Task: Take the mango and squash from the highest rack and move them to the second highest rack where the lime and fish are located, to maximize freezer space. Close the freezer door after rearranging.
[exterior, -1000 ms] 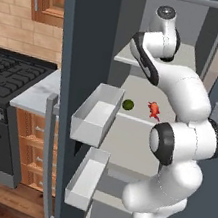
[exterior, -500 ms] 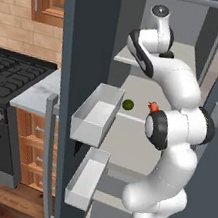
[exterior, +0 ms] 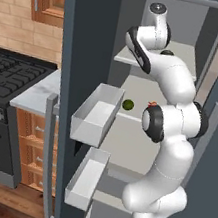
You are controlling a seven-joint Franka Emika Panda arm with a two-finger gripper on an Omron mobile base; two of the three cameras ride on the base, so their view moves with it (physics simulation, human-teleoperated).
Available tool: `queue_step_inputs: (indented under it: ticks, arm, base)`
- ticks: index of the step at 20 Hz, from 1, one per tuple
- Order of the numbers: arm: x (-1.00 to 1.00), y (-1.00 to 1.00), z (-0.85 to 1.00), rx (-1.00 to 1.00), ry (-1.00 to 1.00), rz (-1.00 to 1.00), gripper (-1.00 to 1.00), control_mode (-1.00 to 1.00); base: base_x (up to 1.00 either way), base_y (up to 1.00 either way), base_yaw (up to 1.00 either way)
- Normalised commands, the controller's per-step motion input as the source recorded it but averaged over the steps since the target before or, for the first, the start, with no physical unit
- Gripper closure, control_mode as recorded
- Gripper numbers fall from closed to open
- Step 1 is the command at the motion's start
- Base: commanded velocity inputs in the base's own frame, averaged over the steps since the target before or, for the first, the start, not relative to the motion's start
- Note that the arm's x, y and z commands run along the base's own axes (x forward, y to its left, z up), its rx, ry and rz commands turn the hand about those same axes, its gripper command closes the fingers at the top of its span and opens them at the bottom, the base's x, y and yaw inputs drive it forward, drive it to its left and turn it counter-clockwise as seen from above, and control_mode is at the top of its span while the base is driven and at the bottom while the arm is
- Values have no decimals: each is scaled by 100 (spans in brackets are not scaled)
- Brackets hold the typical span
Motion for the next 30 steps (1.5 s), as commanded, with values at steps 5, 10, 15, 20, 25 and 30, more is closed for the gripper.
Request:
queue_step_inputs:
  ticks: [5,10,15,20,25,30]
  arm:
    - [1,0,-35,-2,3,0,100,-100]
    - [-6,0,-37,-7,1,0,100,-100]
    - [-75,0,-27,0,-34,0,100,-100]
    - [-100,0,-19,1,-32,0,100,-100]
    - [-100,0,-21,5,-27,0,100,-100]
    - [-100,0,-11,12,-8,0,100,-100]
  base:
    - [0,0,0]
    - [0,0,0]
    - [0,0,0]
    - [0,0,0]
    - [0,0,0]
    - [0,0,0]
